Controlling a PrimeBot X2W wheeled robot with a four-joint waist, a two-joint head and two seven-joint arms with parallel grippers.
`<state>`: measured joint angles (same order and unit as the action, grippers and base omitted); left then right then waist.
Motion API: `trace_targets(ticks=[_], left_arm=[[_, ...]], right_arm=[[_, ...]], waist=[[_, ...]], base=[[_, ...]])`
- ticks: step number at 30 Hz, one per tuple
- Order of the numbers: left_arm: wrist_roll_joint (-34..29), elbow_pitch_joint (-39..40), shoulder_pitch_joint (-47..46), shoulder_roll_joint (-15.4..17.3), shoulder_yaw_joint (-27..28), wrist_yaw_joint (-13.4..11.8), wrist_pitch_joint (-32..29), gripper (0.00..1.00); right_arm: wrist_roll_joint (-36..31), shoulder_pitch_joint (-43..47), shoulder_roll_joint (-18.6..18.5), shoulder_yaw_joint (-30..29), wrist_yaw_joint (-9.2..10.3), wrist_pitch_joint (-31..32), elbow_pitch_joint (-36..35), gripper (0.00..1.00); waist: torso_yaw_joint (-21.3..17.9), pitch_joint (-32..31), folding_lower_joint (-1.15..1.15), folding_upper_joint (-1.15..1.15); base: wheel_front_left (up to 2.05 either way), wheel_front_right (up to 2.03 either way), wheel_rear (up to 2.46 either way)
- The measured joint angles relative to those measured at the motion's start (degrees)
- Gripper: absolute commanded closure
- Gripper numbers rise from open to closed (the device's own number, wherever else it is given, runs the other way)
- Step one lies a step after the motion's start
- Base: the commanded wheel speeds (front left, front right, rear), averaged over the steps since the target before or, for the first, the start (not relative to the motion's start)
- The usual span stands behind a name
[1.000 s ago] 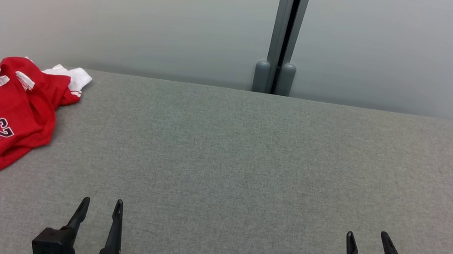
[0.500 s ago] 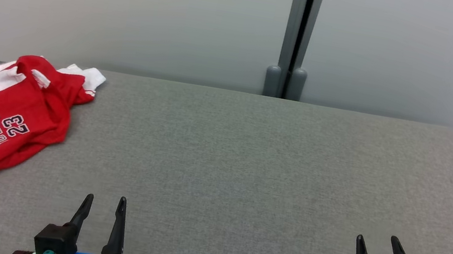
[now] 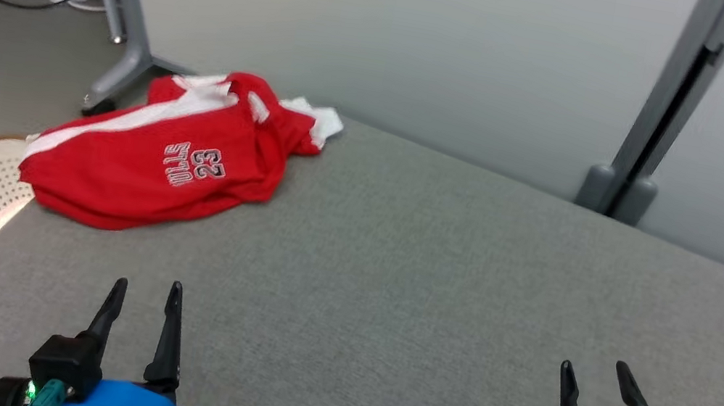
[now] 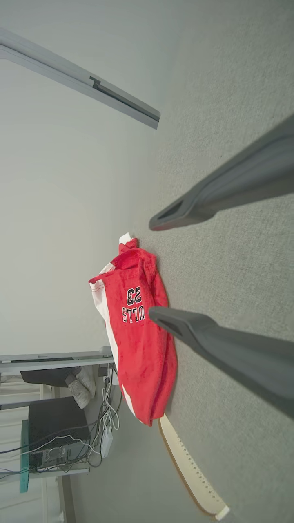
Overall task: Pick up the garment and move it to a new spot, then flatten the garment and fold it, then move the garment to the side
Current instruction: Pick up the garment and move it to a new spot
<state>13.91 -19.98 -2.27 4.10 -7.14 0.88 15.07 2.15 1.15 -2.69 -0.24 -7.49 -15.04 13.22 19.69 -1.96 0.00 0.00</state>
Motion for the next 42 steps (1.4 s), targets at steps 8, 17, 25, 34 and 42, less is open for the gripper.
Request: trace_targets(ticks=[8, 17, 25, 34, 42], left_arm=[[1.44, 1.35, 0.10, 0.10, 1.16, -0.44, 0.00, 0.00], [2.08, 3.23, 1.03, 0.08, 2.76, -1.15, 0.00, 0.00], [2.77, 3.45, 0.88, 1.32, 4.77, -1.20, 0.00, 0.00], [3.03, 5.08, -16.99, 12.12, 9.01, 0.77, -3.60, 0.00], [7.84, -12.77, -44.02, 20.39, 8.35, 5.22, -19.76, 0.00]], right_arm=[[-0.08, -1.26, -0.01, 1.42, 0.00, -0.01, 0.47, 0.00], [-0.69, -3.50, -0.01, 3.50, 0.00, -0.01, 1.40, 0.00], [-2.12, -4.35, 0.02, 2.98, 0.00, -0.01, 0.93, 0.00], [-7.91, -10.21, -0.02, 1.69, 0.00, 1.08, -0.92, 0.00], [-13.07, -16.60, -0.01, 4.12, 0.00, 5.48, -6.37, 0.00]], waist=[[8.11, 1.89, 0.00, 0.00], [10.63, 4.22, 0.00, 0.01], [9.88, 6.48, -0.01, 0.01], [5.19, 15.45, 0.01, 0.02], [-2.87, 24.22, 0.00, 0.02]], base=[[0.00, 0.00, 0.00], [0.00, 0.00, 0.00], [0.00, 0.00, 0.00], [0.00, 0.00, 0.00], [0.00, 0.00, 0.00]])
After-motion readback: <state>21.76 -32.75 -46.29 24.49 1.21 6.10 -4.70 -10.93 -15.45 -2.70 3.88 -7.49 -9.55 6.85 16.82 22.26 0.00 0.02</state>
